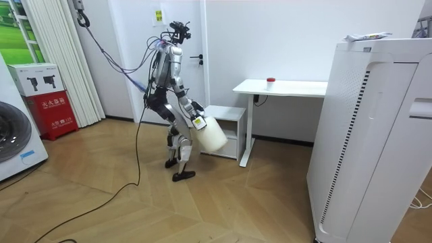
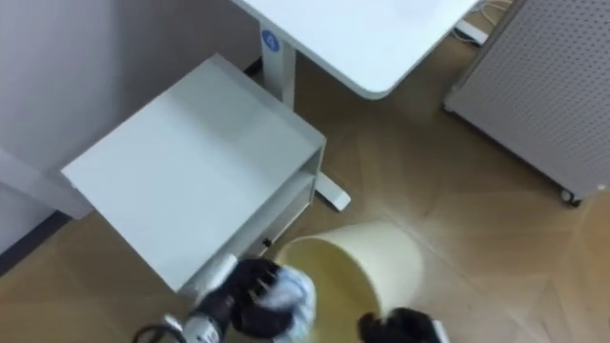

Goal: Pick garbage

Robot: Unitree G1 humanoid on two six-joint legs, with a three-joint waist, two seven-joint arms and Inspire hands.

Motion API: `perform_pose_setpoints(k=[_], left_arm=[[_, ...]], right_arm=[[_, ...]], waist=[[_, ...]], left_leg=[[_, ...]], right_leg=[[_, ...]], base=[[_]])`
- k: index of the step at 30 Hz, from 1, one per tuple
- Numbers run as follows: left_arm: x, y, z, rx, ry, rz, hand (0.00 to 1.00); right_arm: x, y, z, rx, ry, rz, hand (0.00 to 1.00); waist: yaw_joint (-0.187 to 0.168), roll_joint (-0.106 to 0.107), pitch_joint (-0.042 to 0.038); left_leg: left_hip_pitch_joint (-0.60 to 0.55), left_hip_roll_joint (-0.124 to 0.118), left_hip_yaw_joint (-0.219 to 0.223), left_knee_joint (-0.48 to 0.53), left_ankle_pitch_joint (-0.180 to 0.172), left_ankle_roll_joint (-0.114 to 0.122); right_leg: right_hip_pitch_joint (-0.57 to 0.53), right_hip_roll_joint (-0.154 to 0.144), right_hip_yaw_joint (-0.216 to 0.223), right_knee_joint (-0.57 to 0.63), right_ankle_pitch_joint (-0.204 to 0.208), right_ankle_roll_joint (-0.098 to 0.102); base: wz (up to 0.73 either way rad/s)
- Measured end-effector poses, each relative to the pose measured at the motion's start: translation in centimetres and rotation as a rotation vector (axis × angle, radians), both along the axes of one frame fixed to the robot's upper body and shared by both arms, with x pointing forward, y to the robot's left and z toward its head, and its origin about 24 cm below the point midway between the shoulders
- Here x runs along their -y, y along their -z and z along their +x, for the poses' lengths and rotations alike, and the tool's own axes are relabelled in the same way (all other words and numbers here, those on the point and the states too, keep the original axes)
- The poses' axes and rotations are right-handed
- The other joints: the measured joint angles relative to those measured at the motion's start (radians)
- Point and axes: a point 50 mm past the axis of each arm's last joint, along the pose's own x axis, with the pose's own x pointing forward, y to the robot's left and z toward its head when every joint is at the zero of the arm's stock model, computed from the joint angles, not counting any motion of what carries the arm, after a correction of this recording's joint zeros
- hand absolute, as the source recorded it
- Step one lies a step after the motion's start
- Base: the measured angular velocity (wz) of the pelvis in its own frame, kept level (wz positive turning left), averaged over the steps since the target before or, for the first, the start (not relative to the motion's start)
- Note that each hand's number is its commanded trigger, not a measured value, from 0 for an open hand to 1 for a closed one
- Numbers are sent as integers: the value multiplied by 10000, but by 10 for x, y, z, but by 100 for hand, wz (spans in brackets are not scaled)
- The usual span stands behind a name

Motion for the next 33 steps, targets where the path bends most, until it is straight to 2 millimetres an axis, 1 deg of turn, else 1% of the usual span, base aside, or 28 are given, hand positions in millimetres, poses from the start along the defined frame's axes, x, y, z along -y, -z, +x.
perform_pose_setpoints(k=[2,3,6,10,14,18,22,23,24,25,29,33], left_arm=[[2,3,-4,-178,193,3,100],[0,5,-6,-296,276,40,100],[-3,9,-12,-492,390,51,100],[-4,9,-12,-482,385,49,100],[-4,9,-13,-462,390,2,100],[-1,6,-12,-351,459,-92,100],[-3,7,-14,-377,437,-73,100],[-3,7,-14,-363,435,-85,88],[-4,7,-14,-359,429,-84,60],[-4,7,-14,-359,430,-78,0],[-5,6,-13,-284,450,-52,0],[-12,6,-12,-248,417,124,0]], right_arm=[[-5,0,0,32,-493,-109,100],[-5,0,-1,34,-654,-187,100],[-7,3,-4,-137,-976,-164,100],[-7,3,-3,-181,-1136,-79,100],[-6,3,-4,-201,-1220,-34,100],[-4,2,-2,-149,-1140,-35,100],[-4,2,-3,-160,-1147,-36,100],[-4,2,-3,-162,-1161,-29,100],[-4,2,-3,-162,-1167,-8,100],[-4,2,-3,-160,-1148,2,100],[-3,2,-2,-143,-1106,56,100],[-3,1,-1,-104,-1130,64,100]], waist=[[91,-3,2],[194,-4,3],[274,-34,21],[323,-46,28],[483,-47,29],[488,-48,29],[522,-47,29],[524,-47,29],[529,-47,29],[529,-47,29],[556,-41,32],[595,-5,55]], left_leg=[[8,-32,70,-104,34,52],[-12,-46,78,-115,34,56],[-77,-89,79,-145,30,62],[-240,-104,101,-81,23,77],[-284,-104,133,-13,19,73],[-277,-119,132,-2,17,76],[-275,-123,126,-1,17,77],[-274,-132,120,-3,17,77],[-274,-138,116,-3,17,77],[-274,-143,114,-3,17,78],[-276,-121,112,30,9,85],[-280,-47,111,84,-14,88]], right_leg=[[-44,-92,14,-18,16,40],[-61,-99,25,-36,23,55],[-132,-98,88,-63,37,105],[-346,-97,132,-1,46,120],[-405,-62,137,15,43,114],[-397,-70,144,13,43,115],[-397,-68,145,16,44,115],[-397,-72,144,19,44,115],[-397,-80,142,22,43,115],[-397,-85,142,27,43,115],[-396,-81,131,35,43,115],[-403,-89,120,81,41,111]], base=[[5],[0],[0],[-2],[-2],[0],[0],[0],[0],[0],[0],[0]])
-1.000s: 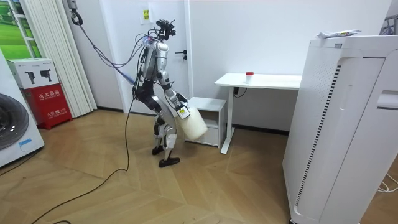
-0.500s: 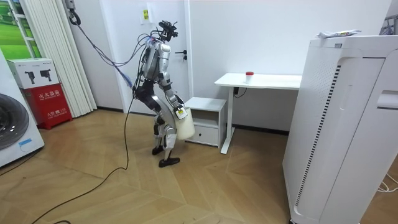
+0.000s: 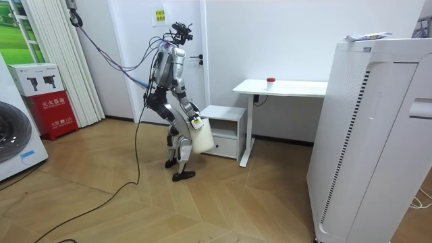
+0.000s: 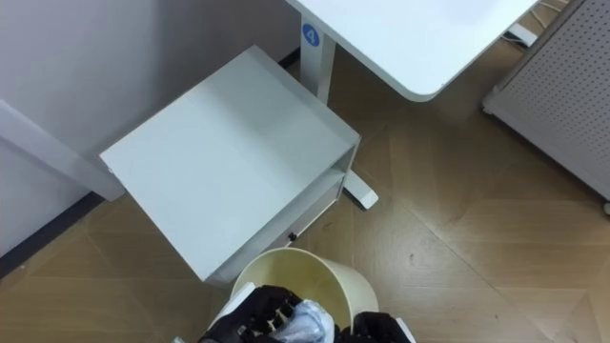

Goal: Pick garbage

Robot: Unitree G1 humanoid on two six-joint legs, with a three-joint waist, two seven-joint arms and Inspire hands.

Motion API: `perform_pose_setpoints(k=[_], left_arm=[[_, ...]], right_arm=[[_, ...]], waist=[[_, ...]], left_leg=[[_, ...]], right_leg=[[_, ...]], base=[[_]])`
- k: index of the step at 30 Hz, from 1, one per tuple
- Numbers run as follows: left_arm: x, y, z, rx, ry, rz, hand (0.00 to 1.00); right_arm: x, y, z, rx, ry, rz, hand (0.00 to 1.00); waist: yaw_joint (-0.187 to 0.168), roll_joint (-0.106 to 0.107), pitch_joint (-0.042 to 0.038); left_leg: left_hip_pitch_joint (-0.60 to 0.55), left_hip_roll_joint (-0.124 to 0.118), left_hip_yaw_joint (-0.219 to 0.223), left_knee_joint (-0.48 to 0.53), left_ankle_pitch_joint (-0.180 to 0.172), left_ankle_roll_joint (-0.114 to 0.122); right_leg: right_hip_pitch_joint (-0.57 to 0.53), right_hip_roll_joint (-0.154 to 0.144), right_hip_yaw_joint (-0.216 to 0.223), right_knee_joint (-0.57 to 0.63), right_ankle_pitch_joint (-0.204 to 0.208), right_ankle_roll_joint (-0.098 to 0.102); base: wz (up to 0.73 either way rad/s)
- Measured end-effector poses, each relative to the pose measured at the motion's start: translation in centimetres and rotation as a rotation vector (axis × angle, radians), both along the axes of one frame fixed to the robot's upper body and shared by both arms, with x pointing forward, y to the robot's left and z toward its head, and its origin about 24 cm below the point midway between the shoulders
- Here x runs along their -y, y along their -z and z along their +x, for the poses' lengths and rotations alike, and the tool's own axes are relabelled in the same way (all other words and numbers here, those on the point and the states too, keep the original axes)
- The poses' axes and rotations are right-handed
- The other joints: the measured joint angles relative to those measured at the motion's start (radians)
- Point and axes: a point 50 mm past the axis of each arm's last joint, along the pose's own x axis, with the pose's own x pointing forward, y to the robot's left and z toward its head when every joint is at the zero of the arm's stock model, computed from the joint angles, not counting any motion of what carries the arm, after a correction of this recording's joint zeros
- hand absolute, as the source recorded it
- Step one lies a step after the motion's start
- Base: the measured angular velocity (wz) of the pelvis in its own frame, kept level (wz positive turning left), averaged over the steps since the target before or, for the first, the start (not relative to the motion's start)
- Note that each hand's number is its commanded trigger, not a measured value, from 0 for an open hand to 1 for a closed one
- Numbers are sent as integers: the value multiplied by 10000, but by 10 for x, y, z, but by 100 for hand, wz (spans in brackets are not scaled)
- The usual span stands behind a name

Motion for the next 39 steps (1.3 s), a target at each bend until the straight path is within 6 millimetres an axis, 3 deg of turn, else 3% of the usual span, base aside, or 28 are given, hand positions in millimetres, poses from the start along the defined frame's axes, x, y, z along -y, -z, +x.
perform_pose_setpoints(k=[6,16,19,31,39], left_arm=[[1,0,0,131,283,242,0],[-2,3,-11,128,387,211,0],[-5,5,-13,47,311,219,0],[-30,1,-20,508,858,1140,0],[-46,-23,-24,1820,1284,1464,0]], right_arm=[[2,0,0,-1,-18,-48,100],[7,2,-5,-100,-83,30,100],[11,3,-7,-200,85,143,100],[39,15,-35,-930,174,-278,100],[62,7,-38,-549,259,-558,100]], waist=[[223,41,25],[236,159,28],[246,185,35],[183,264,15],[48,433,-123]], left_leg=[[-31,48,1,18,-46,15],[226,36,-10,-39,-47,14],[532,-102,-16,-179,-43,10],[2932,-487,-9,-1511,89,-123],[4433,-619,-53,-2163,104,-200]], right_leg=[[1,-21,-8,14,1,1],[297,-27,-137,-78,0,0],[564,-83,-133,-94,-30,11],[3004,-177,-237,-1302,-34,174],[4506,-195,-360,-2014,-75,267]], base=[[-1],[0],[3],[3],[0]])
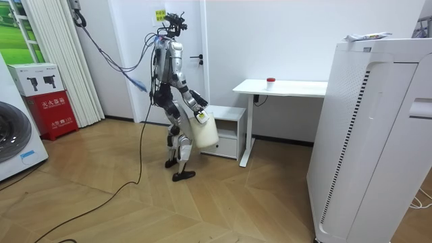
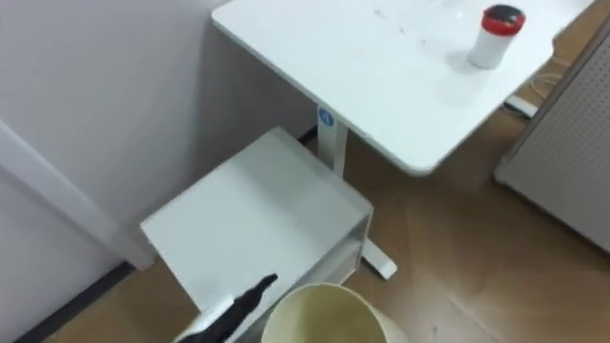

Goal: Pick garbage

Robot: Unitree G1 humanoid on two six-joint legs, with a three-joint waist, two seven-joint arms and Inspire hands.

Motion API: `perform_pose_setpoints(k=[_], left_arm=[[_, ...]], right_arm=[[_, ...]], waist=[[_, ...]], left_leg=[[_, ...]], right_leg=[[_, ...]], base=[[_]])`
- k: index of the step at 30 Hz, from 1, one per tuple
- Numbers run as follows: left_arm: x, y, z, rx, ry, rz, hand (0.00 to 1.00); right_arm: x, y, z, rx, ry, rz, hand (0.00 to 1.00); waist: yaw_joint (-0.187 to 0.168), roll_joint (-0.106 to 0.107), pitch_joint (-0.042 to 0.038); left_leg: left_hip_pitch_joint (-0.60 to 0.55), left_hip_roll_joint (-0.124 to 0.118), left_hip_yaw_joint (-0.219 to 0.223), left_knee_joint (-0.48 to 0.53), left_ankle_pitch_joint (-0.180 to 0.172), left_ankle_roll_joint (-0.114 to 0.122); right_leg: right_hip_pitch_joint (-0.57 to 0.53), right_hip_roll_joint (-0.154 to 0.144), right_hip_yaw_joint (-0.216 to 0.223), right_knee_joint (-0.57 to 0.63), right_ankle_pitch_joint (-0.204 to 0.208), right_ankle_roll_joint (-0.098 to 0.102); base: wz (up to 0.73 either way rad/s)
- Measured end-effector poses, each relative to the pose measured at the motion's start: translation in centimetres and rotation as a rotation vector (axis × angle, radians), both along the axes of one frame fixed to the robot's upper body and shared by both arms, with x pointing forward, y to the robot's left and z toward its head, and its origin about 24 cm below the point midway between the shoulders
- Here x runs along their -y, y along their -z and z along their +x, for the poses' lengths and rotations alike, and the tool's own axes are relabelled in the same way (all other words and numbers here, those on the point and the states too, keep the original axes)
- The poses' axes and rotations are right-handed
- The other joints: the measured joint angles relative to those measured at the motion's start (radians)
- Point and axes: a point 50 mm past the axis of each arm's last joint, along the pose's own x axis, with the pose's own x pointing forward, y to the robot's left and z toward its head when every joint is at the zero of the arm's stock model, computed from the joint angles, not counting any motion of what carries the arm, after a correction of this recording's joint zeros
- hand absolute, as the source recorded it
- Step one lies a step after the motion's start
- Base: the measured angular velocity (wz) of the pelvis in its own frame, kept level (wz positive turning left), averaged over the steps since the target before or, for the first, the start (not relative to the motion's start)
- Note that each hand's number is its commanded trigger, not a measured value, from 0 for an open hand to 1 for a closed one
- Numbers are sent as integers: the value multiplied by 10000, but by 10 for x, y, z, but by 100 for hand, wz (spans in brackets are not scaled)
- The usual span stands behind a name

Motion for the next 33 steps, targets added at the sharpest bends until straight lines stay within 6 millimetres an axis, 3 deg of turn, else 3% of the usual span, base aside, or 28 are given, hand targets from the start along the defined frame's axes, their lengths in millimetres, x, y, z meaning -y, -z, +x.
perform_pose_setpoints(k=[4,6,7,8,9,14,22,25,26,28,30,32,33], left_arm=[[-10,-5,-4,199,-629,-301,0],[-14,-18,-8,724,-1014,-756,0],[-15,-21,-9,880,-1146,-885,0],[-16,-27,-12,1137,-1365,-1126,0],[-18,-34,-14,1464,-1578,-1383,0],[-20,-52,-9,2492,-2184,-2062,0],[-34,-68,-2,3684,-3378,-2587,0],[-40,-72,1,3983,-3885,-2772,0],[-42,-74,3,4157,-4096,-2790,0],[-46,-79,4,4456,-4385,-2872,0],[-52,-86,8,4903,-4764,-2911,0],[-53,-93,15,5326,-4921,-3011,0],[-52,-97,18,5542,-4978,-3116,0]], right_arm=[[7,-9,5,620,386,114,100],[9,-15,4,994,348,129,100],[8,-17,4,1085,359,165,100],[7,-17,0,1186,390,237,100],[5,-18,-4,1241,366,311,100],[3,-14,-18,1088,111,6,100],[-2,-15,-17,1194,78,26,100],[-9,-13,-17,1173,45,208,100],[-12,-12,-18,1143,12,290,100],[-14,-11,-18,1057,-76,360,100],[-16,-9,-19,872,-169,457,100],[-16,-9,-20,802,-217,514,100],[-16,-7,-21,714,-208,531,100]], waist=[[-66,-10,-21],[-58,-43,-57],[-64,-68,-64],[-24,-100,-169],[76,-142,-210],[66,-422,-328],[115,-344,-279],[227,-273,-254],[427,-241,-254],[645,-128,-244],[671,-60,-216],[632,-45,-226],[670,-94,-179]], left_leg=[[922,-117,-190,-191,-17,-28],[1669,-360,-803,-745,-147,-336],[1830,-402,-891,-847,-151,-349],[2093,-413,-982,-1013,-162,-390],[2390,-414,-1204,-1192,-182,-433],[3247,-477,-1637,-1746,-164,-517],[3583,-582,-1539,-2091,-210,-450],[3647,-559,-975,-2025,-221,-434],[3729,-558,-694,-2056,-221,-431],[3784,-551,-618,-2073,-278,-334],[3891,-580,-557,-2205,-307,-283],[3917,-554,-375,-2498,-363,-180],[3955,-373,62,-2619,-378,-124]], right_leg=[[680,50,346,-257,-22,12],[1021,263,850,-371,-20,20],[1085,316,1001,-393,-5,39],[1229,466,1270,-569,84,52],[1427,612,1494,-773,209,15],[2050,836,1851,-1227,419,23],[2052,1004,2425,-1561,795,159],[1799,1054,2430,-1551,1009,154],[1671,1085,2368,-1559,1180,117],[1454,1050,1675,-1663,1566,-15],[1405,858,326,-2043,2124,-279],[1423,896,-23,-2535,2559,-346],[1392,853,-391,-2278,2479,-468]], base=[[-39],[-64],[-73],[-77],[-81],[-40],[-31],[-66],[-138],[-132],[-105],[-67],[-52]])
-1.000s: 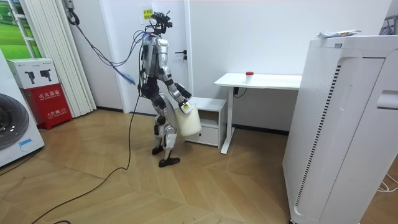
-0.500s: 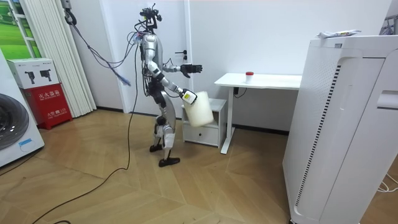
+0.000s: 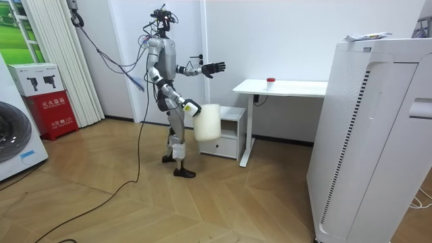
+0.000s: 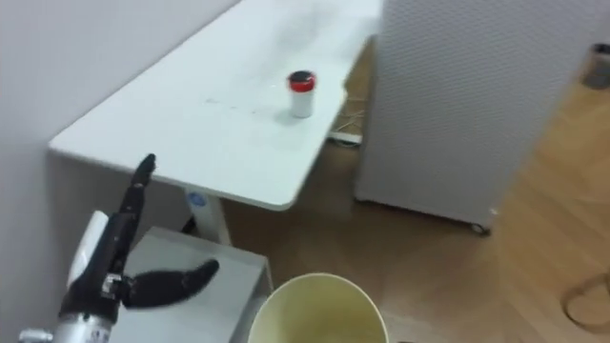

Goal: Pick garbage

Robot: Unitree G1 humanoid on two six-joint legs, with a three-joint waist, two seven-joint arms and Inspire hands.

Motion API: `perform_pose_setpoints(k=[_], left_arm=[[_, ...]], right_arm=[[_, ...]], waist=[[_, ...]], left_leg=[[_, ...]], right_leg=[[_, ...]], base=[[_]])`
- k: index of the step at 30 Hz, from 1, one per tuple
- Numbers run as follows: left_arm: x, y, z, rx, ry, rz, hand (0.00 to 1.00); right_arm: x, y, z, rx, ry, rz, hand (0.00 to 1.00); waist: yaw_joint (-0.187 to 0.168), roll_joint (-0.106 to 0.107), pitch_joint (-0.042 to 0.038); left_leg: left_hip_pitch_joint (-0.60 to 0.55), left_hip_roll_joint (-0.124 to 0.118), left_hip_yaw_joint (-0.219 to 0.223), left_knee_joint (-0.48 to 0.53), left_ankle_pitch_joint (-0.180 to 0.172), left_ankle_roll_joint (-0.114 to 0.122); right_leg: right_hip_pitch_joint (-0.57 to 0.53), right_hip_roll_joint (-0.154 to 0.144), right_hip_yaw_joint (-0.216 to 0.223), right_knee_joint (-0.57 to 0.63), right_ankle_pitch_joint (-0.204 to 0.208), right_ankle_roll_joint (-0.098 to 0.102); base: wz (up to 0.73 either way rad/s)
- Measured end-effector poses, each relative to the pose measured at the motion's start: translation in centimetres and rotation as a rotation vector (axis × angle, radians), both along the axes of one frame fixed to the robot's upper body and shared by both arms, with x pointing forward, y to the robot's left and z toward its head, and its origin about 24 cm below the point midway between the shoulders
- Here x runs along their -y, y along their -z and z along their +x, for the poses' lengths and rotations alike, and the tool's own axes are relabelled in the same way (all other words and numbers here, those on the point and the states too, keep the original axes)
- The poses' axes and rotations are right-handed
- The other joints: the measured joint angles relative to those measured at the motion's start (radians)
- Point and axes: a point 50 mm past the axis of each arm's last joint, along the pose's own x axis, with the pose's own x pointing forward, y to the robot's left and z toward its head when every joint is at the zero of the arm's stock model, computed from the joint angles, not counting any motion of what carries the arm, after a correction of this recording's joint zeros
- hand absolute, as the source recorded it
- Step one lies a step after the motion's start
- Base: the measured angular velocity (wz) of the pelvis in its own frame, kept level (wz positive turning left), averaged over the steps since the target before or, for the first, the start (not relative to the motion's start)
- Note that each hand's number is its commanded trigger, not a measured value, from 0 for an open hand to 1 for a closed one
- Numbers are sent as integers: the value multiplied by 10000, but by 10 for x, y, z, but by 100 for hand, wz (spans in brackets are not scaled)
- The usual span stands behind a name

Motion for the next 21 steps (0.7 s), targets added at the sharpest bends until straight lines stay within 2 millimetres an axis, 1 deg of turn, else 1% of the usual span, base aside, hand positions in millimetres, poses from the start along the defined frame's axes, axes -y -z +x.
perform_pose_setpoints(k=[1,2,3,4,5,6,8,9,10,12,14,16,18,19,20,21], left_arm=[[2,0,0,35,-49,-102,0],[4,0,-1,114,-103,-295,0],[6,-3,-1,249,-117,-390,0],[6,-4,-1,293,-127,-393,0],[6,-4,-1,325,-176,-433,0],[6,-6,-1,427,-147,-443,0],[7,-9,-1,563,-84,-462,0],[7,-9,-1,571,-88,-478,0],[7,-9,-1,564,-87,-487,0],[7,-9,-1,560,-118,-576,0],[7,-8,-2,513,-143,-675,0],[5,-7,-2,442,-201,-783,0],[0,-4,-5,312,-421,-1053,0],[0,-3,-6,268,-459,-1048,0],[-1,-2,-7,220,-467,-1028,0],[0,-2,-7,196,-445,-1039,0]], right_arm=[[1,2,-2,-110,19,-19,100],[3,3,-3,-217,71,-87,100],[5,2,-2,-175,73,-148,100],[5,1,-1,-153,73,-163,100],[5,1,0,-128,43,-188,100],[4,0,2,-81,14,-178,100],[3,0,2,-82,-41,-119,100],[1,1,2,-79,-65,-76,100],[0,1,2,-81,-82,-54,100],[0,1,1,-99,-168,-33,100],[0,1,1,-98,-192,-15,100],[0,1,1,-97,-268,22,100],[-2,0,3,-5,-515,33,100],[-3,-1,3,13,-643,-1,100],[-4,-2,4,59,-808,-40,100],[-4,-2,5,88,-918,-81,100]], waist=[[13,6,11],[62,-53,-16],[92,-170,9],[89,-242,31],[97,-258,41],[51,-245,28],[34,-251,22],[11,-280,4],[-4,-292,2],[-110,-336,-31],[-102,-346,-34],[12,-344,-32],[94,-309,-15],[130,-305,-17],[177,-300,-15],[177,-257,13]], left_leg=[[68,66,257,-46,9,-18],[170,92,737,-202,44,-68],[155,-9,919,-187,55,-72],[126,-67,916,-125,54,-73],[45,-165,743,-2,56,-72],[-91,-201,620,73,68,-57],[-168,-216,461,88,108,-22],[-131,-197,449,90,116,-25],[-90,-190,411,90,117,-26],[61,-121,356,105,119,-32],[102,-55,373,259,115,-39],[104,34,434,619,105,-56],[90,136,424,1309,104,-57],[80,159,388,1495,104,-57],[-45,207,140,1995,104,-57],[-315,249,-148,2794,130,-94]], right_leg=[[8,-83,-318,574,-373,-21],[69,-296,-804,1509,-1102,-32],[152,-460,-880,1963,-1606,50],[180,-476,-849,1869,-1702,59],[199,-457,-785,1619,-1740,5],[201,-420,-770,1336,-1719,-66],[228,-382,-796,1101,-1659,-143],[290,-346,-790,1040,-1643,-141],[354,-335,-801,1008,-1643,-140],[599,-224,-929,830,-1635,-128],[729,-179,-929,733,-1623,-132],[779,-141,-916,735,-1621,-149],[932,-138,-1069,771,-1689,-273],[956,-129,-1039,813,-1716,-315],[1013,-122,-896,941,-1781,-406],[1115,-61,-693,883,-1818,-467]], base=[[-37],[-28],[-26],[-24],[-14],[-10],[-6],[-5],[0],[7],[-5],[-24],[-46],[-56],[-53],[-49]])
